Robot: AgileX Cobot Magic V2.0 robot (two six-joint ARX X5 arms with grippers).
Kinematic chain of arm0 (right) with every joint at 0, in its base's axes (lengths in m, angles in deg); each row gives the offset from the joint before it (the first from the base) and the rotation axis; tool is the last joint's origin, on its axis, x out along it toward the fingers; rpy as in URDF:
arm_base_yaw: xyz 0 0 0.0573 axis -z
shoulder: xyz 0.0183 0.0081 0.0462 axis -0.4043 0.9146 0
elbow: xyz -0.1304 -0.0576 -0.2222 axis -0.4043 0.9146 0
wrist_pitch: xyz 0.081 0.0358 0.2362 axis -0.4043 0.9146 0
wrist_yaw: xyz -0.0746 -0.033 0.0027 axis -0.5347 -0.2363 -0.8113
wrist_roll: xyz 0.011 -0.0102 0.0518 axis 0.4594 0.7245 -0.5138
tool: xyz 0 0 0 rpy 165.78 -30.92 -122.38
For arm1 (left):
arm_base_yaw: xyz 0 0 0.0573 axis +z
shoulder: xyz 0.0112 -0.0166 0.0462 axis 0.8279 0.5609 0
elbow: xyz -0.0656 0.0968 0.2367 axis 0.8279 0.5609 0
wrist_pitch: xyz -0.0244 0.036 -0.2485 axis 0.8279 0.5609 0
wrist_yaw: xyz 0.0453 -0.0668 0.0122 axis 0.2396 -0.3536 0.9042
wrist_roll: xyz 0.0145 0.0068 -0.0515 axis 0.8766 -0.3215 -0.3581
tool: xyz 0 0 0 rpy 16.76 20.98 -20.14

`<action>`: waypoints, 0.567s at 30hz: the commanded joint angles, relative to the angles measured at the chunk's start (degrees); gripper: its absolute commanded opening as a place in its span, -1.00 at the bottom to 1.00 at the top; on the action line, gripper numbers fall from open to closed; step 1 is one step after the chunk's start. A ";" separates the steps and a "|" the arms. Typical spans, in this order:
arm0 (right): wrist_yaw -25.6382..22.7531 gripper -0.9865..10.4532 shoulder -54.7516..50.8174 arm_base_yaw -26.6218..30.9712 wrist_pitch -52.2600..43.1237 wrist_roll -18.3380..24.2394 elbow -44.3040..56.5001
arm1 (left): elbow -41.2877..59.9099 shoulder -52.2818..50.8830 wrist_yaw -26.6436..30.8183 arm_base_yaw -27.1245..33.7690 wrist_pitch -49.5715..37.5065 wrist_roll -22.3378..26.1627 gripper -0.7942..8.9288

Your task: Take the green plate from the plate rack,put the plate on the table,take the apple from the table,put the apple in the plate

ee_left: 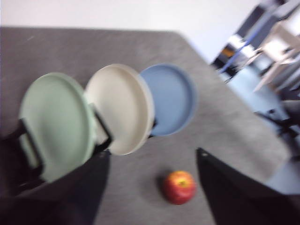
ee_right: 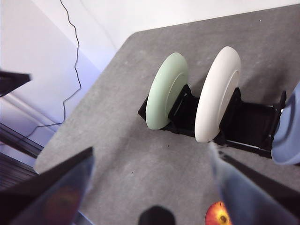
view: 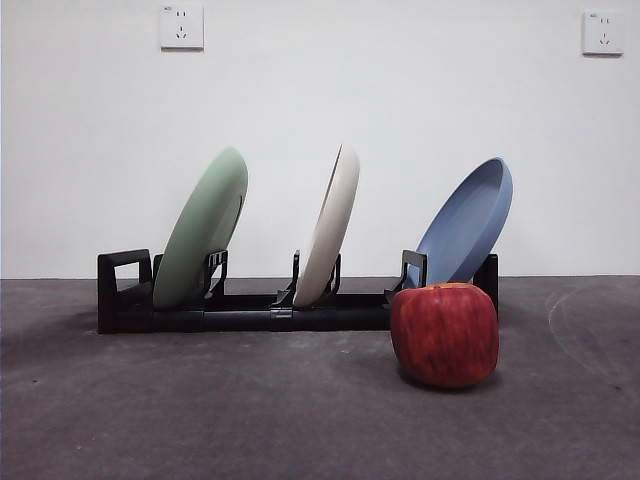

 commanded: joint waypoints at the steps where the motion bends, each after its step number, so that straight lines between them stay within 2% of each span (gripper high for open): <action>1: -2.64 -0.04 0.63 -2.45 -0.24 1.49 -1.18 | -0.20 3.32 6.69 -3.17 -0.26 1.29 0.02; 4: -4.26 -0.05 1.44 -4.15 -0.26 1.53 -2.01 | -0.20 7.54 10.43 -5.92 -2.14 1.29 0.02; 10: -5.38 -0.05 2.43 -5.73 -0.15 1.68 -2.38 | -0.20 15.80 12.35 -9.44 -9.44 0.79 0.02; 17: -5.90 -0.05 2.43 -5.79 0.07 1.66 -2.40 | -0.20 23.10 18.40 -11.54 -18.71 0.39 0.02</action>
